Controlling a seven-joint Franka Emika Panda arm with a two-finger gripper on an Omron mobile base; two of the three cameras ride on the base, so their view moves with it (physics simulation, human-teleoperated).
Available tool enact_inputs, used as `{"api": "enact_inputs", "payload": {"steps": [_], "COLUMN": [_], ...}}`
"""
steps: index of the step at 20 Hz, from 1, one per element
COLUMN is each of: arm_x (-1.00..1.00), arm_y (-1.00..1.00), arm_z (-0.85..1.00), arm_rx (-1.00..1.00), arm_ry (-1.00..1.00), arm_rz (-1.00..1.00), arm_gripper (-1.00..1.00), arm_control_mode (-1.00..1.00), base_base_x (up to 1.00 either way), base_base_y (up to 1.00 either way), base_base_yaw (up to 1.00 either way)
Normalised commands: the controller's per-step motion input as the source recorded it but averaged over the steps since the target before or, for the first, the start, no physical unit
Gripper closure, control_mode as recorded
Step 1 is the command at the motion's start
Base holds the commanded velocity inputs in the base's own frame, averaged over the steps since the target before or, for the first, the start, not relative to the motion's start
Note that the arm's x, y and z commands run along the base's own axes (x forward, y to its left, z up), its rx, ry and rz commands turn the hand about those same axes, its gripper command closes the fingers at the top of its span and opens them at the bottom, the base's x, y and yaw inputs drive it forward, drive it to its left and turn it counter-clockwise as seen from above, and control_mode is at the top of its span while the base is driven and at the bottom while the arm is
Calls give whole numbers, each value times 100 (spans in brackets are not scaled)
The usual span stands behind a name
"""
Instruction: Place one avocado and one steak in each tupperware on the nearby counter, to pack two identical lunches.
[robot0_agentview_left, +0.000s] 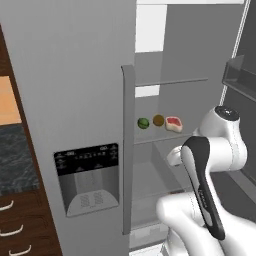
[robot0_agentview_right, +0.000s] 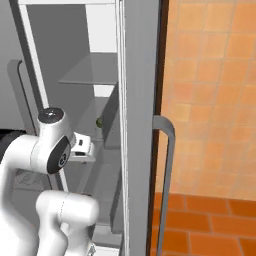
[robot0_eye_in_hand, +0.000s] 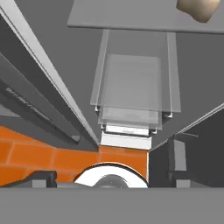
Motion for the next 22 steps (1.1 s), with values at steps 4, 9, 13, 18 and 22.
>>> {"api": "enact_inputs", "payload": {"steps": [4,9,13,18,22], "arm_x": [24,40,65,67,84], "arm_y": [8,-5,-46,-58,-31], "arm_z": [0,-6,-5,-12,-5], "arm_rx": [-1,0,0,-1,-11], "arm_ry": [-1,-12,-20,-6,4], "arm_rz": [0,-13,-15,-3,0], "arm_gripper": [-100,-100,-100,-100,-100], "arm_control_mode": [-100,-100,-100,-100,-100], "base_base_x": [34,0,0,0,0], "base_base_y": [13,0,0,0,0], "base_base_yaw": [0,0,0,0,0]}}
